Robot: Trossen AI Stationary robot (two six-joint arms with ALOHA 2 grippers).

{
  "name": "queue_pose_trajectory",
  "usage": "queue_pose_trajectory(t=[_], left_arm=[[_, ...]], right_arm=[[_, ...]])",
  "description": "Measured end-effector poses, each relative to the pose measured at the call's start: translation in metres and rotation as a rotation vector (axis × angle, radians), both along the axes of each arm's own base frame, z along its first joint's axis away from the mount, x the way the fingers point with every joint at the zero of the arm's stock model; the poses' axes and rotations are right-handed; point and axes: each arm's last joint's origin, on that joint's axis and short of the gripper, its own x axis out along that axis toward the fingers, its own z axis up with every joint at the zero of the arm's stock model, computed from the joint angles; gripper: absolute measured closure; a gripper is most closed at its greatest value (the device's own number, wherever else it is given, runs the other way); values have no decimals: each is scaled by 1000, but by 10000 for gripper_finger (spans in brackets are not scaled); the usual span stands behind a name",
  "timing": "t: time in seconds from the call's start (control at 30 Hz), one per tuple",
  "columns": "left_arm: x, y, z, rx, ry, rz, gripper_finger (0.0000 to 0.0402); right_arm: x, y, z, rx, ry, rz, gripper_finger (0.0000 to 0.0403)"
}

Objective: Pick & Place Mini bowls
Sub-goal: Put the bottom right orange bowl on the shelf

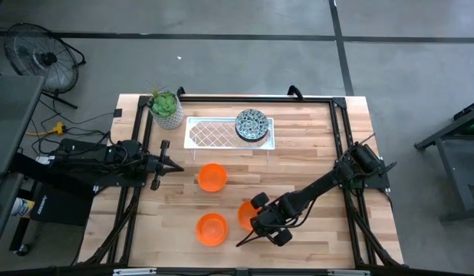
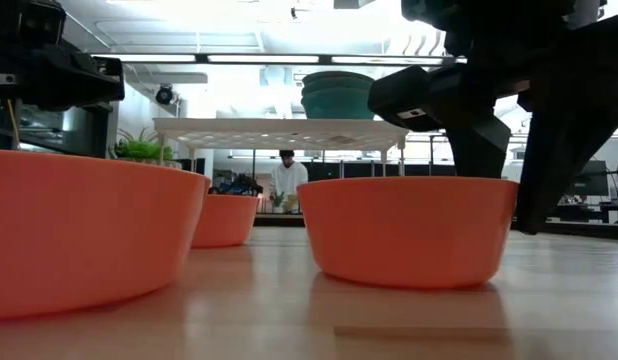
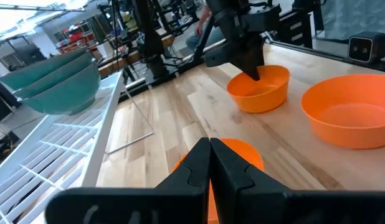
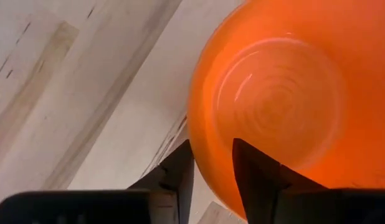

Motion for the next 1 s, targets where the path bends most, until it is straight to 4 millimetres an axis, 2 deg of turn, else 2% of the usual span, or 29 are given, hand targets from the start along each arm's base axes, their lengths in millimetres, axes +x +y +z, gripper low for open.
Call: queue_pose_trajectory(t=[0.3, 0.53, 0.8, 1.0], left_arm=[[0, 0, 0, 1, -1, 7, 401], [0, 1, 0, 4, -1, 33, 401], [0, 1, 0, 4, 0, 34, 401], [0, 1, 0, 4, -1, 33, 401]], right_arm=[[0, 0, 0, 1, -2, -1, 348], [1, 0, 1, -2, -10, -3, 397], [2, -1, 3, -22, -22, -98, 401], [7, 1, 14, -14, -39, -108, 402]])
